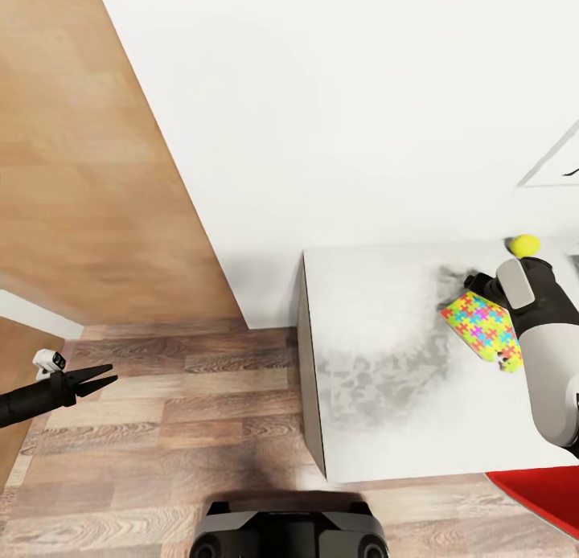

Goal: Put all the toys in the child's room - the three board games (two on the bed and one on the table), the two jigsaw puzzles on the table, and the tennis ball on the table - inside the toy box on the table in the child's room.

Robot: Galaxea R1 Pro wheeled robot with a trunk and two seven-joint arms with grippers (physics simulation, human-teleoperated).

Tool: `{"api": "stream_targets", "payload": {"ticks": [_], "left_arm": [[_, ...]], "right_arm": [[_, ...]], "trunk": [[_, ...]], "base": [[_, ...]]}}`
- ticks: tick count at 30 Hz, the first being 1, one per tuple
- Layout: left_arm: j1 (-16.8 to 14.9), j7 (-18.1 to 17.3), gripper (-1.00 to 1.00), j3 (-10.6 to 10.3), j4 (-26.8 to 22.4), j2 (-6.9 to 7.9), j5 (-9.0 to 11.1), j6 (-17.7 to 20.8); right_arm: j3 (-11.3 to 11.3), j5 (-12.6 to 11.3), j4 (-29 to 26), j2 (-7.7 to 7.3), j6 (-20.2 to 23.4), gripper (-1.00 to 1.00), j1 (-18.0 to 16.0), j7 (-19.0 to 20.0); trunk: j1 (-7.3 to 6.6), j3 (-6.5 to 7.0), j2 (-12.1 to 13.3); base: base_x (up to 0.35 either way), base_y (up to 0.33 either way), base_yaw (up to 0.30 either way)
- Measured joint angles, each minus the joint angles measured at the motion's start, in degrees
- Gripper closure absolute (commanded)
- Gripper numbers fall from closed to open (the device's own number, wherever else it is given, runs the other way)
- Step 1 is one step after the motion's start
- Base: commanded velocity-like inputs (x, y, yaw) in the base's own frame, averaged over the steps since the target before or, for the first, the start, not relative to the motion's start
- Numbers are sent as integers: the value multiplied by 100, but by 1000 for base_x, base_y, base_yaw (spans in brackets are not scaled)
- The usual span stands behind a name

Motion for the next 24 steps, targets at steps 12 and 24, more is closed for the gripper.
{"api": "stream_targets", "payload": {"ticks": [12,24], "left_arm": [[-1,0,-100,-1,2,0,1,0],[2,-1,-100,0,-1,0,-1,0]], "right_arm": [[2,-23,-3,3,-1,-100,0,9],[3,19,-6,6,10,-100,1,8]], "trunk": [[2,0,1],[1,0,1]], "base": [[-276,0,0],[-308,74,0]]}}
